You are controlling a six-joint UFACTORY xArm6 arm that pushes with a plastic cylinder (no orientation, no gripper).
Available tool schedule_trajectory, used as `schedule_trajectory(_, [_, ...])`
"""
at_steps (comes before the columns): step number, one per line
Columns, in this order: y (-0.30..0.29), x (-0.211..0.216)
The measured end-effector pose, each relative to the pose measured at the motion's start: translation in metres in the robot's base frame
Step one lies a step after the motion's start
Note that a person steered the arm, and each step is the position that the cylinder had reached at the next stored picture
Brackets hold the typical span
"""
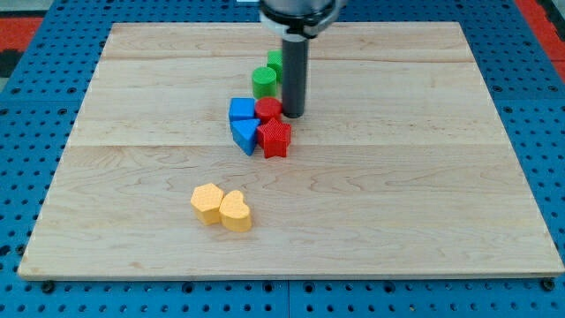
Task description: Move the green circle diagonally to the blue cube
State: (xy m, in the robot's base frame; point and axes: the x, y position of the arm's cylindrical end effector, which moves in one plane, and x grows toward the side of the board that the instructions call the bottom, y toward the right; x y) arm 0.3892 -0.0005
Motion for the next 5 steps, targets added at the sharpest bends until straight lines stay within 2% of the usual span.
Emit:
schedule_trajectory(1, [0.005,-0.002])
schedule_trajectory(2, [0.034,-0.032])
schedule_trajectory(3, [0.028,-0.061])
schedule_trajectory(4, [-0.039,-0.052])
schedule_trajectory(5, [-0.080,-0.063])
